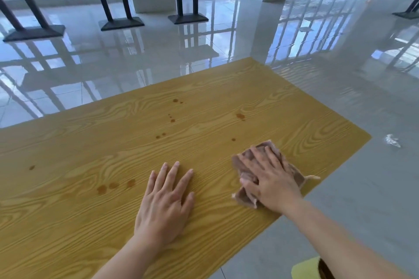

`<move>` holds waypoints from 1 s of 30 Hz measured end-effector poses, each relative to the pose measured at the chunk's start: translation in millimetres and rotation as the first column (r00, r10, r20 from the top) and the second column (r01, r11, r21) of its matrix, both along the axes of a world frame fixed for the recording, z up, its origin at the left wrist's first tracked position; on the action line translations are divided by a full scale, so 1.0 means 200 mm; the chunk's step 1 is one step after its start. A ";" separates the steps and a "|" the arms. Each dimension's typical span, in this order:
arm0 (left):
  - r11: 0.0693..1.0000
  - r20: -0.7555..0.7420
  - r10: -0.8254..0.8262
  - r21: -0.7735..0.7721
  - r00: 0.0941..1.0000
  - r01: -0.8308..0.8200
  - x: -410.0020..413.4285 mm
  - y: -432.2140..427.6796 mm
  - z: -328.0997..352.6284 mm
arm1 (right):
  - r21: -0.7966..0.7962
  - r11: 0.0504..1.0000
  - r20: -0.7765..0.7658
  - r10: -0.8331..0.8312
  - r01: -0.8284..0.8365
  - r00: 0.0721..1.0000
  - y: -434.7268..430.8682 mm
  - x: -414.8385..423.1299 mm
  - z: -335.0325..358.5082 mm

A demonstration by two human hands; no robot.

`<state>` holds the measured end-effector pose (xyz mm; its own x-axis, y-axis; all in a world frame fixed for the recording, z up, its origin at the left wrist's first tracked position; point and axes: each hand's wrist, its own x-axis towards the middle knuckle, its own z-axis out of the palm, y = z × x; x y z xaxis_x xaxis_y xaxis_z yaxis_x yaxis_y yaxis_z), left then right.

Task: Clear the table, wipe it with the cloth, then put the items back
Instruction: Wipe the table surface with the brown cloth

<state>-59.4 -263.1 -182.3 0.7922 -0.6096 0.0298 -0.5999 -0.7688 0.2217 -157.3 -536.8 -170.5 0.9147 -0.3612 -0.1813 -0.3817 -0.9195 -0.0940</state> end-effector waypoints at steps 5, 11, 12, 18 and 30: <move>1.000 -0.003 0.004 0.023 1.000 -0.004 0.08 -0.09 0.01 | 0.047 0.976 0.018 -0.216 0.215 0.976 -0.02 0.40 0.00; 1.000 -0.016 0.025 0.015 1.000 -0.025 0.11 -0.22 0.07 | 0.010 0.992 0.060 0.127 -0.128 0.990 -0.05 0.13 -0.01; 1.000 -0.025 0.004 -0.004 1.000 -0.004 0.16 -0.27 0.06 | 0.011 0.998 0.042 0.057 -0.058 0.997 -0.12 0.16 -0.02; 0.998 -0.017 -0.008 0.059 1.000 0.009 0.28 -0.41 -0.01 | 0.006 0.992 0.023 -0.122 0.122 0.992 -0.02 0.41 -0.03; 0.999 -0.014 0.033 0.008 0.999 -0.033 0.28 -0.41 0.00 | -0.002 0.997 0.032 -0.077 0.078 0.996 -0.17 0.37 -0.02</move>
<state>-3.6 -346.0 -183.0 0.8121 -0.5834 0.0137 -0.5711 -0.7898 0.2239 -82.7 -570.0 -174.3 0.8892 -0.4317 -0.1514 -0.4487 -0.8875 -0.1048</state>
